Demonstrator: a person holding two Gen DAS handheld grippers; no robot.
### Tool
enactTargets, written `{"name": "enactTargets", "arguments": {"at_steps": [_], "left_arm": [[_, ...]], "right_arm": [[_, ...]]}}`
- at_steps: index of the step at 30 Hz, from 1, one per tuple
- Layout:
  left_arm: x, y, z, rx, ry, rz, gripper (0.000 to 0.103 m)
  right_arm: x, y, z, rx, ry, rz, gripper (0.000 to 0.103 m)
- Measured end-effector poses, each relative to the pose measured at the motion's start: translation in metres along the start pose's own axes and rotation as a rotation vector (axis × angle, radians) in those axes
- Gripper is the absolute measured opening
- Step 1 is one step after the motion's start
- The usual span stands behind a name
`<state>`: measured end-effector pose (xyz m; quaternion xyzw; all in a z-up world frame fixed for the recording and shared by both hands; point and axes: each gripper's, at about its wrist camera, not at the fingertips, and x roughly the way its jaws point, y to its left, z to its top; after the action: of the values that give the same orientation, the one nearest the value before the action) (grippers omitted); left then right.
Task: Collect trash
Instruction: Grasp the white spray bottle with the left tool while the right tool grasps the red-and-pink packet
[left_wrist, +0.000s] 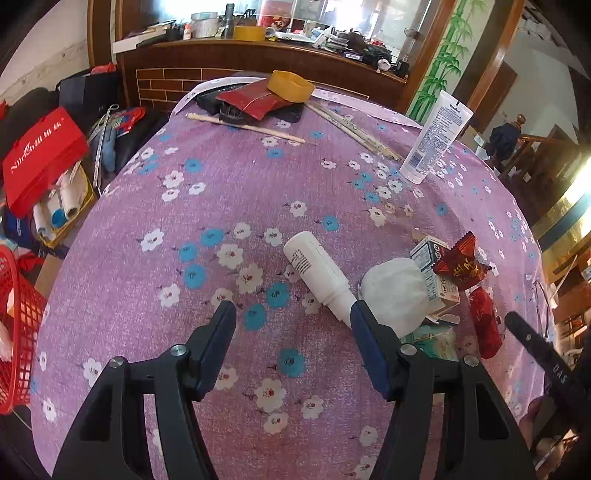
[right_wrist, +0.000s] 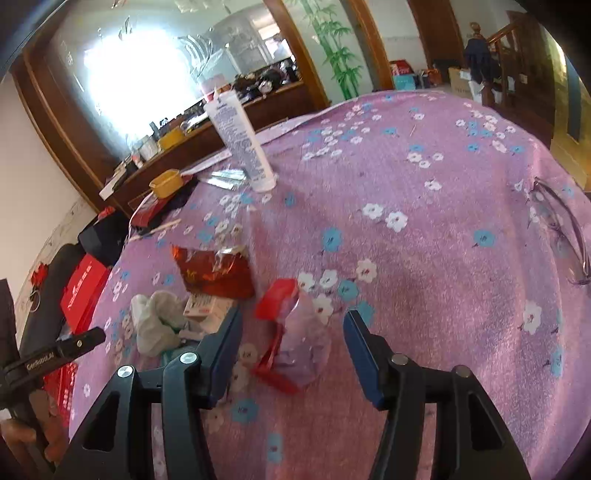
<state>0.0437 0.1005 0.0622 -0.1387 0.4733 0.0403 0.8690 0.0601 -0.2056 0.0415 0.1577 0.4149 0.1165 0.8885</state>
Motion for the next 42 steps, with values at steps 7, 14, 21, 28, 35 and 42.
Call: {"name": "enactTargets", "arguments": {"at_steps": [7, 14, 21, 28, 35, 42], "left_arm": [[0.003, -0.008, -0.01, 0.01, 0.023, 0.001, 0.063], [0.01, -0.01, -0.009, 0.006, 0.042, -0.016, 0.063], [0.012, -0.003, -0.006, -0.01, 0.075, -0.037, 0.063], [-0.003, 0.015, -0.006, 0.004, 0.079, -0.067, 0.063], [-0.007, 0.036, -0.01, 0.058, 0.158, -0.167, 0.063], [0.027, 0.026, 0.016, -0.02, 0.234, -0.225, 0.063]], "right_arm": [[0.001, -0.003, -0.005, -0.013, 0.06, -0.006, 0.062], [0.011, -0.007, -0.006, 0.014, 0.097, 0.01, 0.062], [0.015, -0.001, -0.001, 0.013, 0.118, -0.005, 0.062], [0.036, 0.006, 0.006, 0.026, 0.152, -0.098, 0.061], [0.003, 0.021, -0.003, 0.138, 0.124, -0.228, 0.033], [-0.082, 0.072, -0.036, 0.1, 0.054, -0.345, 0.033]]}}
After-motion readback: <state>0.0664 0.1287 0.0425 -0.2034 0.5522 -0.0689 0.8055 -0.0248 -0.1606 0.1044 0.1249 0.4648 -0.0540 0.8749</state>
